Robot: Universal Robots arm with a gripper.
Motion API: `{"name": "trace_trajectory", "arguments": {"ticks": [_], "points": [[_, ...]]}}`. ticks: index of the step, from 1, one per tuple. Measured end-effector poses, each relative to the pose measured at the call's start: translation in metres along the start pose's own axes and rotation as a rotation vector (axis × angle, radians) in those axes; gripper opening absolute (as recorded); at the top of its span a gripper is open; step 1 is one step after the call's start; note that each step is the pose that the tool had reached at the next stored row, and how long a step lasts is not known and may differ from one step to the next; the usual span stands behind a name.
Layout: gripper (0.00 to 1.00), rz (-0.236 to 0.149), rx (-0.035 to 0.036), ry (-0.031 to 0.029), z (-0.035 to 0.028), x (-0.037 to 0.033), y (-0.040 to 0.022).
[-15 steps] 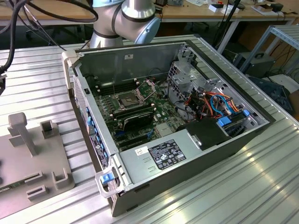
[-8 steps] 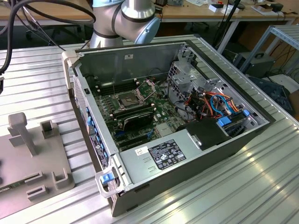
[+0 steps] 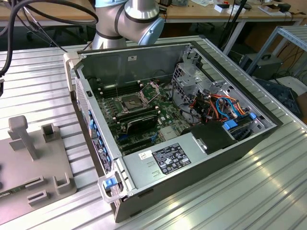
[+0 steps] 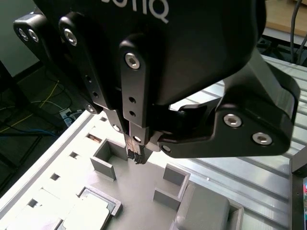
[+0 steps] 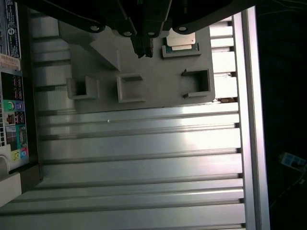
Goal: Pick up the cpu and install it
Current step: 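Reach for the cpu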
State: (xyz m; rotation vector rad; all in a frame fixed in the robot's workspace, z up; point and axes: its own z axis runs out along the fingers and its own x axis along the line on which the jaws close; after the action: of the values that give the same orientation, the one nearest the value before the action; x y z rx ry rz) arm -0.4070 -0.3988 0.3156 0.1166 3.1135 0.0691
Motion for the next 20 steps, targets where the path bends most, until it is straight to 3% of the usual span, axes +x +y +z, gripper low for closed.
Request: {"name": "trace_trajectory", "arguments": {"ticks": [4, 15, 20], "points": [[0.11, 0.000, 0.0001, 0.0002, 0.0048, 0.0005, -0.0002], [0.11, 0.000, 0.0001, 0.0002, 0.0265, 0.0027, -0.0014], [0.11, 0.000, 0.0003, 0.0004, 0.0297, 0.0031, -0.0015]]}}
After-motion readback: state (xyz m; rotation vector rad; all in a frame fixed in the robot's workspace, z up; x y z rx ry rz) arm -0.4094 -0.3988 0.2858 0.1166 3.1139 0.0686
